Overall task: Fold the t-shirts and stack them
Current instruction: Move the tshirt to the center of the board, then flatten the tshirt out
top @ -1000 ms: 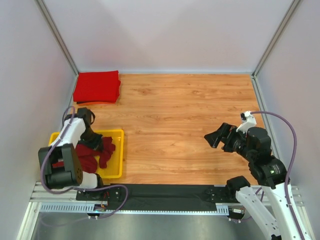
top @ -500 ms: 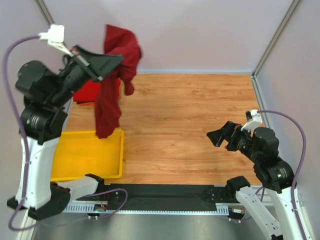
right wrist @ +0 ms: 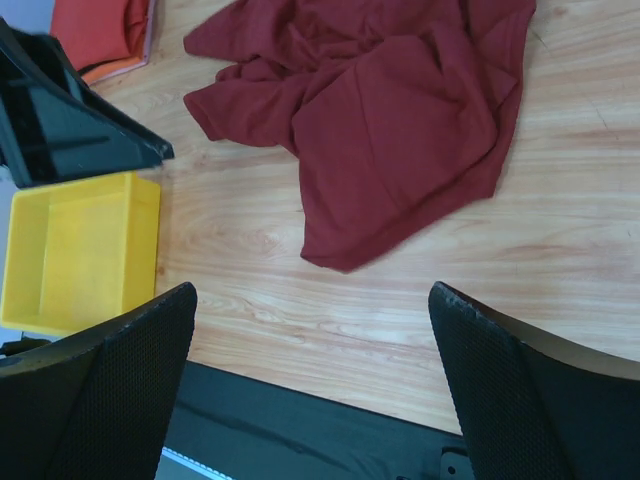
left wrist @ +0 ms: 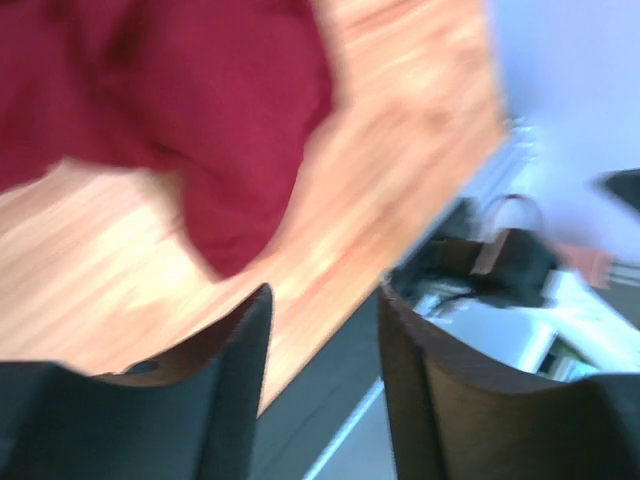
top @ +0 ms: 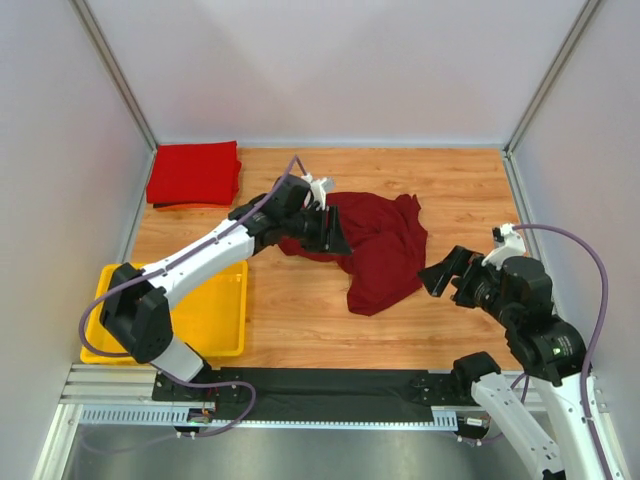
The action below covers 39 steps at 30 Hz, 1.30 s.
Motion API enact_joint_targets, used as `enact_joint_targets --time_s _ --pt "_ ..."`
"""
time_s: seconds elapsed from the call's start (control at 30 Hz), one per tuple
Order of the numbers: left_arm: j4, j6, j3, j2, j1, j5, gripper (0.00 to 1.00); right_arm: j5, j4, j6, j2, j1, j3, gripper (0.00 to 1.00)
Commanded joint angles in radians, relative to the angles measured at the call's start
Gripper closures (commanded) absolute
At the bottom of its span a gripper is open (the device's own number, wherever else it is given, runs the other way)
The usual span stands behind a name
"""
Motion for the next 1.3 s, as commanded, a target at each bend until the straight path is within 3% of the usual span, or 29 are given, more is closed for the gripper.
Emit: enact_joint_targets --time_s 0.0,0.1,0.3,0.4,0.47,0.57,0.77,0.83,1.13,1.23,1.27 --pt "-0.034 0.1 -0.062 -0.104 0.001 -0.144 0.45 0.033 0.019 0.024 0.007 0.005 -0.04 0.0" --pt "-0.065 0.093 -0.186 -0.147 0.002 -0.266 0.4 0.035 0.068 0.053 0.046 0.005 -0.069 0.01" --pt "0.002 0.035 -0.334 -0.126 0.066 -0.26 0.37 0.039 0.199 0.05 0.237 0.005 -0.092 0.06" --pt "0.076 -0.027 -0.383 -0.097 0.175 -0.205 0.37 0.107 0.245 0.018 0.376 0.005 -0.054 0.12" --pt "0.122 -0.059 -0.406 -0.071 0.237 -0.197 0.36 0.174 0.266 0.013 0.452 0.003 -0.043 0.23" --pt "0.102 -0.054 -0.375 -0.025 0.261 -0.255 0.36 0.21 0.341 0.009 0.59 -0.024 -0.064 0.34" --pt "0.058 -0.036 -0.256 0.058 0.269 -0.329 0.34 0.049 0.47 0.016 0.851 -0.165 -0.081 0.35" --pt "0.013 -0.015 -0.197 0.087 0.269 -0.379 0.34 -0.02 0.524 0.038 0.88 -0.182 -0.11 0.35" --pt "-0.076 0.03 -0.058 0.247 0.271 -0.518 0.35 -0.005 0.729 0.095 0.992 -0.193 -0.205 0.35" --pt "-0.111 0.038 -0.01 0.313 0.272 -0.541 0.37 -0.037 0.791 0.086 1.052 -0.196 -0.212 0.4" --pt "-0.111 0.038 -0.004 0.331 0.272 -0.532 0.48 -0.049 0.791 0.078 1.067 -0.198 -0.19 0.43"
